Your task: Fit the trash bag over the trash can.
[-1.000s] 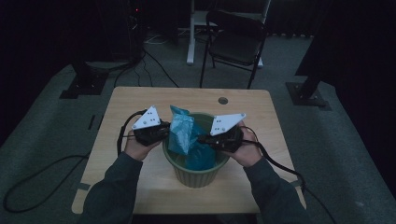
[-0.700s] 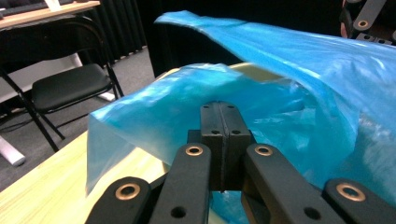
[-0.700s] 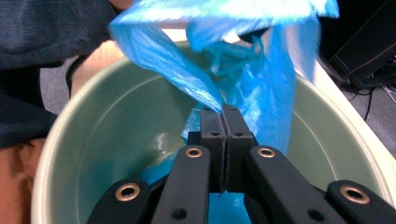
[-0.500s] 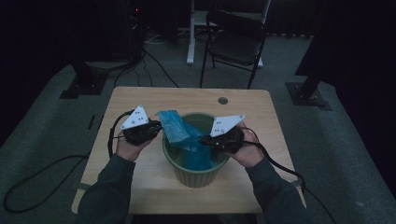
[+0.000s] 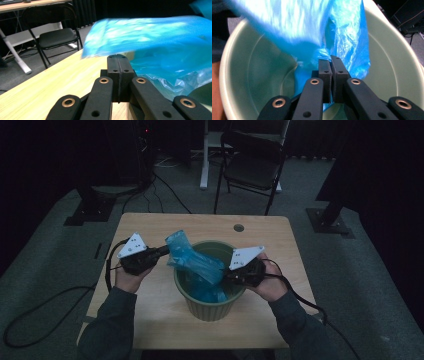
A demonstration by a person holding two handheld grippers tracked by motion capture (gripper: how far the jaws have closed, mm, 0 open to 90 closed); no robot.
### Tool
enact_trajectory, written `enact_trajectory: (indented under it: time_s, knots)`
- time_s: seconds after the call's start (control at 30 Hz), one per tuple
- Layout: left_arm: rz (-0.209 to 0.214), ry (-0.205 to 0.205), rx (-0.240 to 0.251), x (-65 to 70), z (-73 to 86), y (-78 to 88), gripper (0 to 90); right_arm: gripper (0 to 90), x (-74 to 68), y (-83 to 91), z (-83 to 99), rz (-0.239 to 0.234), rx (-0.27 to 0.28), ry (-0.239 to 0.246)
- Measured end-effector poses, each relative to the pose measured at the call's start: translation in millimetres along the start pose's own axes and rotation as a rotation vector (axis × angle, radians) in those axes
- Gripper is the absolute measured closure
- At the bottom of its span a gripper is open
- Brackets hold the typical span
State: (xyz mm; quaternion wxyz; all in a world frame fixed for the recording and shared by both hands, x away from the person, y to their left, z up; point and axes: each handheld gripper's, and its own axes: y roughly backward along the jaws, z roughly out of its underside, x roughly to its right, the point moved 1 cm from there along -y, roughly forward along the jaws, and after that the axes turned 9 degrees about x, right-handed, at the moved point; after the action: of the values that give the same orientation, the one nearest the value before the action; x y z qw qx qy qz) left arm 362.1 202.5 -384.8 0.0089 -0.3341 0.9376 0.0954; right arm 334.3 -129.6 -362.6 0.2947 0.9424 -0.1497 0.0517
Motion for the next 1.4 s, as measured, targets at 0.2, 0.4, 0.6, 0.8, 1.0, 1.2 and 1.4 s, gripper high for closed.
enact_trajectory:
  time_s: [0.2, 0.4, 0.6, 0.8, 1.0, 1.2, 1.4]
  knots:
    - [-0.028, 0.019, -0.001, -6.7, 4.5, 4.8, 90.0, 88.8, -2.0, 3.4, 6.6, 0.008, -0.032, 0.010]
    - [-0.051, 0.038, 0.000, -12.6, 8.5, 7.6, 90.0, 89.2, 0.0, 12.0, 11.7, 0.032, -0.033, 0.002]
    - [-0.067, 0.039, 0.002, -16.2, 10.6, 11.6, 90.0, 89.4, 3.1, 19.3, 16.7, 0.053, -0.027, -0.012]
    - [-0.082, 0.046, 0.000, -19.7, 12.5, 16.2, 90.0, 89.5, 6.7, 29.6, 21.5, 0.082, -0.019, -0.031]
    - [-0.089, 0.051, -0.002, -21.5, 14.9, 17.1, 90.0, 89.6, 9.8, 38.6, 26.5, 0.106, -0.008, -0.047]
    - [-0.090, 0.055, -0.008, -22.0, 16.4, 15.1, 90.0, 89.8, 16.0, 53.9, 34.2, 0.150, 0.011, -0.076]
    - [-0.088, 0.054, -0.013, -22.3, 16.9, 13.0, 90.0, 89.9, 20.6, 64.8, 38.0, 0.180, 0.025, -0.090]
